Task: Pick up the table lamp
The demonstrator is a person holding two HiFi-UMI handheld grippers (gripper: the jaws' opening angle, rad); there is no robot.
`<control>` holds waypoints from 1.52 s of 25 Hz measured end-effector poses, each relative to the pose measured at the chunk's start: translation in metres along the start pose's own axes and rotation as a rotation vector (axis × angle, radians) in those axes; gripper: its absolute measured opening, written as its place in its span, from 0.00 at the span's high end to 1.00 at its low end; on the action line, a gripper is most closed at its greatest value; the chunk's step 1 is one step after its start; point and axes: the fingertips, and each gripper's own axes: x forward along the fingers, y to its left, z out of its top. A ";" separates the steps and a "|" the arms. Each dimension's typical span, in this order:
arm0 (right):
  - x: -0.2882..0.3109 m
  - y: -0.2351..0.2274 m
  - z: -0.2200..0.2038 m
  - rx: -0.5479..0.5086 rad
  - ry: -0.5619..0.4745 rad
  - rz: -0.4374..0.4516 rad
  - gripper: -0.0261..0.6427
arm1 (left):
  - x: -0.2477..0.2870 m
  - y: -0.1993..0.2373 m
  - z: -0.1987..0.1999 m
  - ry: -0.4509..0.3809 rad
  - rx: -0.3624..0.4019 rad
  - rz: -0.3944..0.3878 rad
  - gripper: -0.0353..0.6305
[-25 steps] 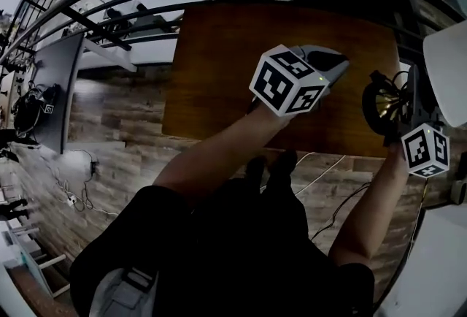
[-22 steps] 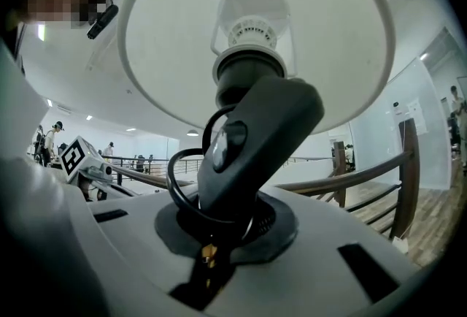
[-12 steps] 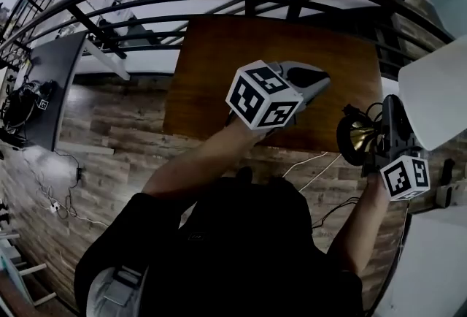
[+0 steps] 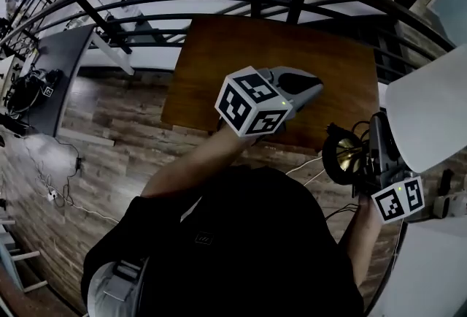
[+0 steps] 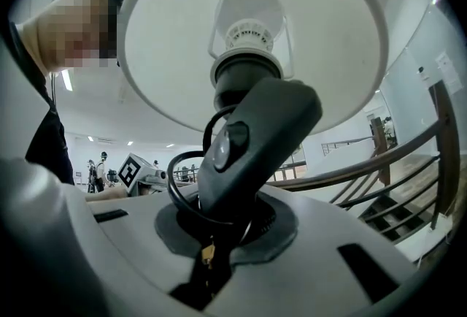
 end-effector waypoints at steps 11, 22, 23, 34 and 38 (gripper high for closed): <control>-0.033 -0.017 -0.003 -0.002 -0.031 -0.072 0.89 | 0.006 -0.020 -0.007 -0.004 -0.002 -0.027 0.92; -0.046 -0.011 0.005 -0.037 -0.024 -0.103 0.89 | 0.005 -0.037 0.005 -0.025 0.066 -0.039 0.92; -0.047 -0.011 0.006 -0.036 -0.026 -0.103 0.89 | 0.006 -0.040 0.006 -0.024 0.080 -0.040 0.92; -0.047 -0.015 0.006 -0.008 -0.034 -0.106 0.89 | 0.012 -0.043 0.018 -0.041 0.032 -0.093 0.92; -0.047 -0.014 0.006 -0.003 -0.039 -0.105 0.89 | 0.006 -0.036 0.026 -0.050 0.054 -0.064 0.92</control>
